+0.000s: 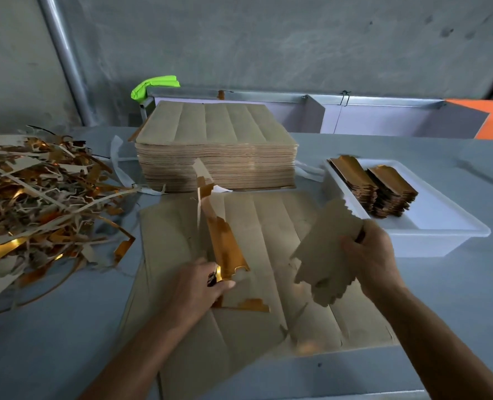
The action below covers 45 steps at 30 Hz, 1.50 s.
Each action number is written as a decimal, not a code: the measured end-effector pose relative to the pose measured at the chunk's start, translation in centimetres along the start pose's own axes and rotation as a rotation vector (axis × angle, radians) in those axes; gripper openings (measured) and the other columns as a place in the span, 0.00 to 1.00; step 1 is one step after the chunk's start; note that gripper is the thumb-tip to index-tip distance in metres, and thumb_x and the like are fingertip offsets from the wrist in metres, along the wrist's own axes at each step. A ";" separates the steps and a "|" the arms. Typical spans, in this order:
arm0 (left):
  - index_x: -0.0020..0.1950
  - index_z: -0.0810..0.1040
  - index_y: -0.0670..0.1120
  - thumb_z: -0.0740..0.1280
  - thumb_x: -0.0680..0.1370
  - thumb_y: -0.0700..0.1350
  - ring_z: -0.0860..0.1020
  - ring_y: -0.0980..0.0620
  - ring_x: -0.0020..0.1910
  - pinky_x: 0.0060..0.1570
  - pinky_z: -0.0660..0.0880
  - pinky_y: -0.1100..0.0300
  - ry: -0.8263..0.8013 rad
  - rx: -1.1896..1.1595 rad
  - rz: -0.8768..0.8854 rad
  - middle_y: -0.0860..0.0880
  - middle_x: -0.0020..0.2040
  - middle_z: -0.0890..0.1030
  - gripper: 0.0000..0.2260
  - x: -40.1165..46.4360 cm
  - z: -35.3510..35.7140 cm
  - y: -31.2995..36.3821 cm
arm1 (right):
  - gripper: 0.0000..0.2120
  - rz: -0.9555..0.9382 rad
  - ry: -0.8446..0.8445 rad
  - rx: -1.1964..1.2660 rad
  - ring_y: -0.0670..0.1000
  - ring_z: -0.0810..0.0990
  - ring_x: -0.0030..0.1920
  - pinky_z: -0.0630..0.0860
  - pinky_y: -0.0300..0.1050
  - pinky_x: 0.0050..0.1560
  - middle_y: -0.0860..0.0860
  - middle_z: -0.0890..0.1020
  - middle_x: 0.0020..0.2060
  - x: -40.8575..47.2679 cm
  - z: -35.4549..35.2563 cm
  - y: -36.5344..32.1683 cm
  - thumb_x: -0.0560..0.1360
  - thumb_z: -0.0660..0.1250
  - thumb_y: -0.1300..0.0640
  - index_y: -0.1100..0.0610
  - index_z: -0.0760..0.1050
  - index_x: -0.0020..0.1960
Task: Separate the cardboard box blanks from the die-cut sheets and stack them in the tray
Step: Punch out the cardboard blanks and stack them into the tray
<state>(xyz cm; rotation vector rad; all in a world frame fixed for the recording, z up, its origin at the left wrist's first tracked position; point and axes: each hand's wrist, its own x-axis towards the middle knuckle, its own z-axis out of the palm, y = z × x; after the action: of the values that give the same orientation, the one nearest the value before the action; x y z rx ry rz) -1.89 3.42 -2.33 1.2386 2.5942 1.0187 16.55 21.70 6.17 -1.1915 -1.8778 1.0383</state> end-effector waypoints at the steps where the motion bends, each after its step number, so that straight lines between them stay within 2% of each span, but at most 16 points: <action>1: 0.37 0.76 0.42 0.73 0.71 0.53 0.74 0.52 0.37 0.36 0.68 0.59 0.011 0.016 0.008 0.49 0.38 0.74 0.15 0.0 0.1 -0.2 | 0.11 -0.091 0.002 -0.157 0.59 0.75 0.51 0.76 0.56 0.48 0.59 0.75 0.52 0.3 -0.4 -0.3 0.76 0.60 0.69 0.63 0.69 0.57; 4: 0.35 0.74 0.45 0.72 0.71 0.55 0.71 0.56 0.35 0.31 0.62 0.66 0.018 0.053 0.029 0.53 0.36 0.71 0.15 0.1 0.4 -0.3 | 0.21 -0.372 -0.167 -0.544 0.59 0.76 0.50 0.78 0.52 0.45 0.59 0.76 0.55 1.1 -0.7 -1.7 0.75 0.61 0.71 0.60 0.67 0.66; 6: 0.34 0.72 0.48 0.73 0.71 0.55 0.71 0.58 0.34 0.31 0.62 0.66 0.028 0.054 0.035 0.54 0.35 0.71 0.16 0.1 0.5 -0.3 | 0.23 -0.452 -0.367 -0.746 0.52 0.76 0.46 0.75 0.41 0.38 0.56 0.77 0.55 1.2 0.3 -2.5 0.75 0.63 0.69 0.55 0.66 0.67; 8: 0.33 0.70 0.48 0.73 0.70 0.56 0.71 0.58 0.33 0.31 0.63 0.65 0.043 0.063 0.032 0.54 0.35 0.71 0.17 0.0 0.6 -0.5 | 0.23 -0.490 -0.499 -0.819 0.50 0.75 0.45 0.75 0.40 0.40 0.55 0.77 0.55 1.1 2.0 -2.7 0.75 0.62 0.67 0.53 0.64 0.67; 12: 0.35 0.71 0.47 0.72 0.70 0.57 0.72 0.57 0.34 0.32 0.67 0.64 0.058 0.089 0.039 0.54 0.36 0.71 0.17 -0.2 0.6 -0.6 | 0.31 -0.506 -0.506 -0.673 0.57 0.78 0.51 0.78 0.49 0.51 0.58 0.77 0.56 0.8 4.7 -1.6 0.79 0.59 0.62 0.50 0.50 0.77; 15: 0.39 0.76 0.47 0.71 0.70 0.60 0.73 0.58 0.38 0.38 0.72 0.63 0.055 0.075 0.062 0.54 0.41 0.73 0.17 -0.4 0.7 -0.6 | 0.31 -0.429 -0.434 -0.514 0.53 0.79 0.47 0.76 0.40 0.43 0.57 0.78 0.55 0.9 5.1 -1.0 0.79 0.60 0.62 0.54 0.48 0.77; 18: 0.40 0.76 0.50 0.69 0.70 0.62 0.71 0.60 0.38 0.35 0.66 0.70 0.035 0.131 0.095 0.57 0.42 0.72 0.16 -0.6 0.7 -0.4 | 0.26 -0.285 -0.406 -0.397 0.49 0.74 0.45 0.73 0.33 0.31 0.52 0.75 0.51 0.7 4.8 -0.3 0.78 0.63 0.61 0.59 0.58 0.72; 22: 0.40 0.71 0.52 0.66 0.70 0.66 0.70 0.61 0.38 0.34 0.63 0.70 0.032 0.150 0.016 0.58 0.42 0.69 0.18 -0.5 0.7 0.3 | 0.17 -0.144 -0.435 -0.390 0.54 0.78 0.53 0.77 0.37 0.44 0.56 0.77 0.55 0.9 4.0 0.4 0.76 0.66 0.63 0.62 0.71 0.64; 24: 0.46 0.72 0.51 0.65 0.70 0.67 0.72 0.58 0.45 0.39 0.66 0.67 0.016 0.177 -0.058 0.55 0.49 0.70 0.20 -0.3 1.0 0.8 | 0.14 -0.031 -0.314 -0.249 0.61 0.79 0.53 0.79 0.54 0.51 0.62 0.79 0.54 1.4 3.0 0.2 0.76 0.64 0.66 0.65 0.73 0.61; 25: 0.51 0.72 0.50 0.64 0.70 0.68 0.72 0.55 0.49 0.42 0.67 0.65 -0.001 0.227 -0.082 0.53 0.53 0.70 0.23 -0.2 1.2 0.9 | 0.13 0.022 -0.235 -0.089 0.65 0.80 0.50 0.79 0.60 0.46 0.64 0.80 0.52 1.7 2.3 -0.1 0.76 0.64 0.66 0.65 0.74 0.59; 28: 0.59 0.69 0.50 0.61 0.70 0.70 0.69 0.56 0.48 0.43 0.66 0.63 -0.027 0.343 -0.082 0.53 0.55 0.67 0.28 -0.3 1.6 1.0 | 0.11 0.211 -0.099 0.510 0.63 0.81 0.40 0.77 0.54 0.32 0.60 0.81 0.46 2.0 0.3 -0.9 0.75 0.66 0.65 0.61 0.73 0.57; 33: 0.55 0.69 0.52 0.57 0.71 0.72 0.68 0.60 0.43 0.39 0.66 0.67 0.018 0.445 -0.056 0.54 0.47 0.65 0.26 -0.5 1.7 1.2 | 0.07 0.334 -0.044 1.059 0.53 0.77 0.54 0.74 0.56 0.53 0.51 0.77 0.53 2.6 -1.1 -1.1 0.77 0.65 0.62 0.53 0.71 0.51; 35: 0.53 0.69 0.52 0.57 0.72 0.71 0.68 0.60 0.43 0.39 0.66 0.68 0.024 0.436 -0.050 0.55 0.47 0.66 0.24 -0.6 1.6 1.2 | 0.07 0.368 -0.001 1.133 0.52 0.77 0.54 0.76 0.54 0.53 0.50 0.78 0.52 3.0 -1.5 -0.9 0.77 0.65 0.63 0.52 0.71 0.51; 38: 0.55 0.70 0.52 0.57 0.76 0.65 0.66 0.62 0.43 0.33 0.60 0.72 0.077 0.365 -0.024 0.55 0.50 0.68 0.19 -0.8 1.6 1.3 | 0.10 0.210 0.013 0.943 0.48 0.78 0.48 0.77 0.46 0.40 0.45 0.80 0.45 2.9 -2.0 -1.3 0.75 0.67 0.64 0.50 0.73 0.48; 40: 0.55 0.72 0.49 0.60 0.77 0.59 0.67 0.62 0.43 0.31 0.60 0.73 0.118 0.240 -0.010 0.54 0.50 0.68 0.16 -0.8 1.5 1.3 | 0.12 0.021 -0.035 0.570 0.49 0.81 0.41 0.77 0.41 0.32 0.43 0.82 0.36 2.6 -1.6 -2.1 0.74 0.66 0.67 0.50 0.74 0.46; 45: 0.49 0.76 0.46 0.69 0.75 0.51 0.73 0.60 0.40 0.36 0.68 0.74 0.159 -0.053 0.093 0.56 0.47 0.70 0.10 -0.2 1.2 2.0 | 0.17 -0.187 -0.195 -0.115 0.58 0.78 0.50 0.78 0.51 0.47 0.58 0.79 0.52 2.6 3.5 -4.1 0.74 0.62 0.69 0.62 0.72 0.62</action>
<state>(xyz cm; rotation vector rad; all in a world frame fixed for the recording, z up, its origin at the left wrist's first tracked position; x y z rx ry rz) -0.05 4.82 -2.13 1.3283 2.6264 1.2422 11.02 22.05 8.52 -0.9831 -2.1804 0.9838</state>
